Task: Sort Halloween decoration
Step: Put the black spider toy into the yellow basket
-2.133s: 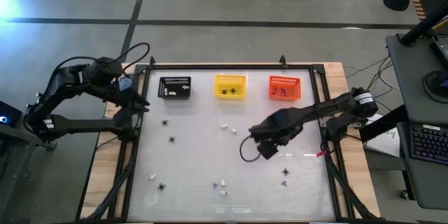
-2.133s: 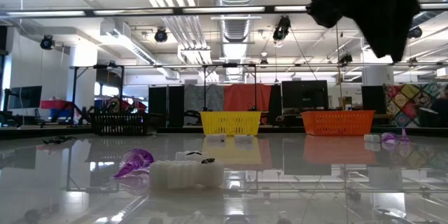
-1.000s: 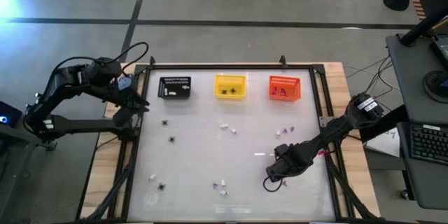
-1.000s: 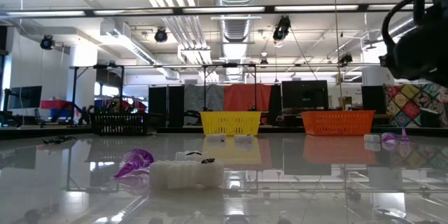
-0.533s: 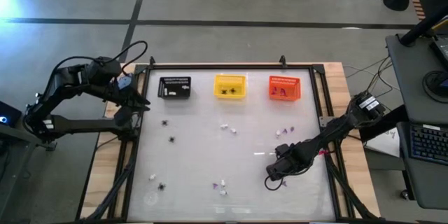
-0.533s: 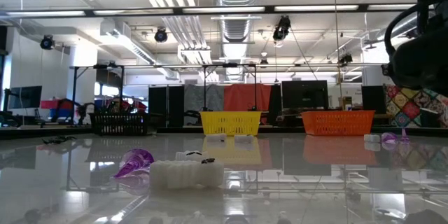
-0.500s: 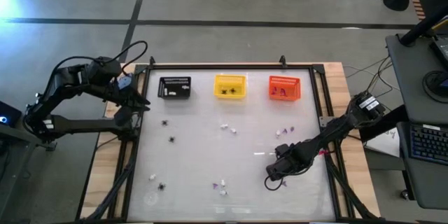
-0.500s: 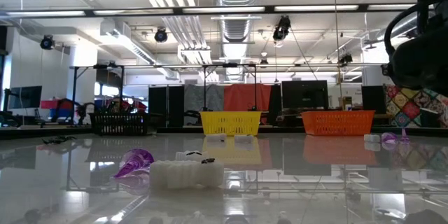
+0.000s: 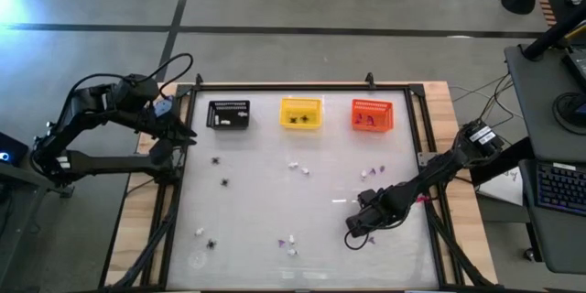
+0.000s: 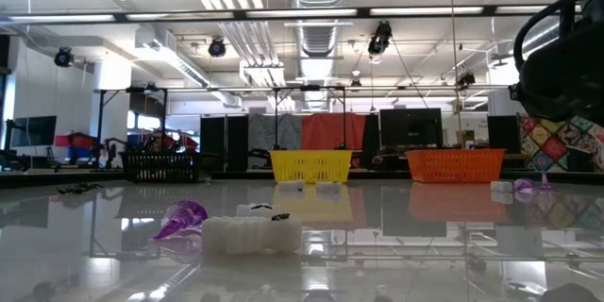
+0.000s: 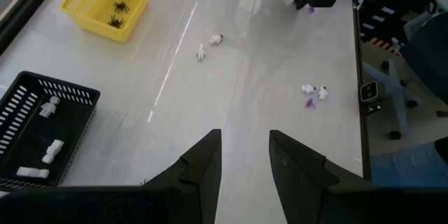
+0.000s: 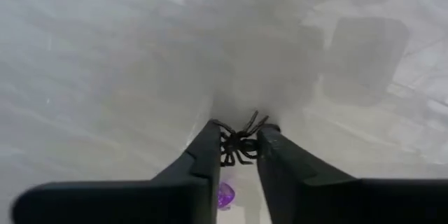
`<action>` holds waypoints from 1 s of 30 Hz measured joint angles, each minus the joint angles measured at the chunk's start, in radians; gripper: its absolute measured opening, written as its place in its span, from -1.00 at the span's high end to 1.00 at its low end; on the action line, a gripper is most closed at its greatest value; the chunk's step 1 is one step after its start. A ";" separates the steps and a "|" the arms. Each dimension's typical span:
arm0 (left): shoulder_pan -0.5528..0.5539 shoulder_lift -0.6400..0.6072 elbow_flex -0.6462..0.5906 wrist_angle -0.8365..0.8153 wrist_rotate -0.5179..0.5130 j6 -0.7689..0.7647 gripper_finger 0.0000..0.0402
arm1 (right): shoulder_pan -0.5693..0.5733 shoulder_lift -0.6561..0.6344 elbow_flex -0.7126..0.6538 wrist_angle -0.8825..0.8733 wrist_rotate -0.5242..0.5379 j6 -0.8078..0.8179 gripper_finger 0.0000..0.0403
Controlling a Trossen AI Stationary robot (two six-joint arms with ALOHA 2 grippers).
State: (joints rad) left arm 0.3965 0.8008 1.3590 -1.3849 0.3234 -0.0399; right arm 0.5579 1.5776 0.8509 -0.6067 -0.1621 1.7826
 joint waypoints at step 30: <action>0.000 0.000 0.000 0.001 0.000 0.004 0.49 | -0.032 -0.014 0.197 -0.174 0.112 -0.074 0.96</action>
State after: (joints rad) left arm 0.3964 0.8005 1.3590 -1.3842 0.3233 -0.0360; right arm 0.5263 1.5631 1.0480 -0.7806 -0.0505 1.7085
